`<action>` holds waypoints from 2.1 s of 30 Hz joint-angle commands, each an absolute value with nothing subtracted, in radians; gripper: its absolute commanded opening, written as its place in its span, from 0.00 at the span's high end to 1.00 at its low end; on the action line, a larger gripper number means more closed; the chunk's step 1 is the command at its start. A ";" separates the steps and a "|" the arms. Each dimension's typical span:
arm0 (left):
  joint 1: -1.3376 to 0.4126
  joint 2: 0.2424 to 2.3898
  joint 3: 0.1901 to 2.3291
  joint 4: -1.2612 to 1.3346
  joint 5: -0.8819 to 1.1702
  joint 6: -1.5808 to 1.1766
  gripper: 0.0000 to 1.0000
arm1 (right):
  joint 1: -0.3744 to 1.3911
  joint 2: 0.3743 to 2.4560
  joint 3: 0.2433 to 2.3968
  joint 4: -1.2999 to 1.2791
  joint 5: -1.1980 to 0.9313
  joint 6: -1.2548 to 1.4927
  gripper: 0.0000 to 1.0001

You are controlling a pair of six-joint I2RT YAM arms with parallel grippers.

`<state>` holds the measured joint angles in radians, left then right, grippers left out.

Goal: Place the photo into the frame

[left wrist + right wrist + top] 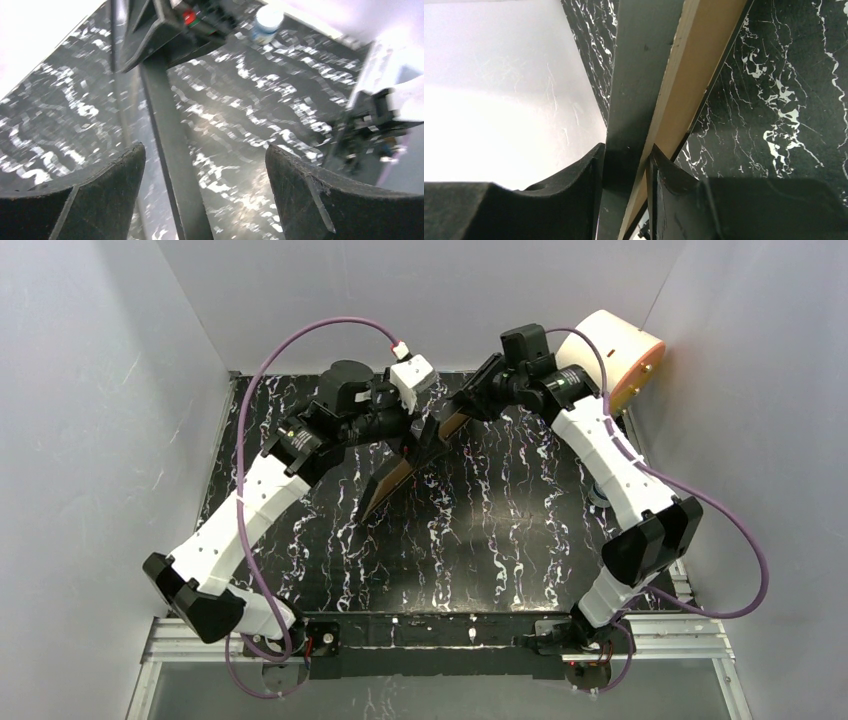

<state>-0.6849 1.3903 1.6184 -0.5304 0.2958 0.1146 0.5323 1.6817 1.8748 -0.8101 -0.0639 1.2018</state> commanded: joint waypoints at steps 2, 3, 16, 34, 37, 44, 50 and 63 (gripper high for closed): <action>-0.690 1.333 1.560 -0.307 0.506 -0.092 0.08 | 0.457 1.613 1.767 -0.649 -0.207 1.040 0.63; -0.690 1.333 1.557 -0.294 0.492 -0.106 0.06 | 0.450 1.598 1.743 -0.618 -0.228 1.008 0.63; -0.647 1.387 1.469 -0.296 0.144 -0.207 0.02 | 0.277 1.419 1.330 -0.303 -0.570 0.761 0.59; -0.409 1.555 1.271 -0.425 0.121 -0.400 0.02 | 0.143 1.413 0.970 0.032 -0.762 0.722 0.49; -0.379 1.598 1.258 -0.440 0.105 -0.397 0.02 | 0.121 1.434 0.916 0.128 -0.815 0.724 0.48; -0.334 1.682 1.283 -0.451 0.062 -0.357 0.02 | 0.095 1.489 0.865 0.189 -0.888 0.682 0.46; -0.314 1.692 1.321 -0.516 0.070 -0.375 0.02 | 0.095 1.480 0.843 0.223 -0.882 0.709 0.49; -0.216 1.274 1.066 -0.639 0.074 -0.894 0.02 | 0.132 1.335 0.791 0.201 -0.560 1.052 0.50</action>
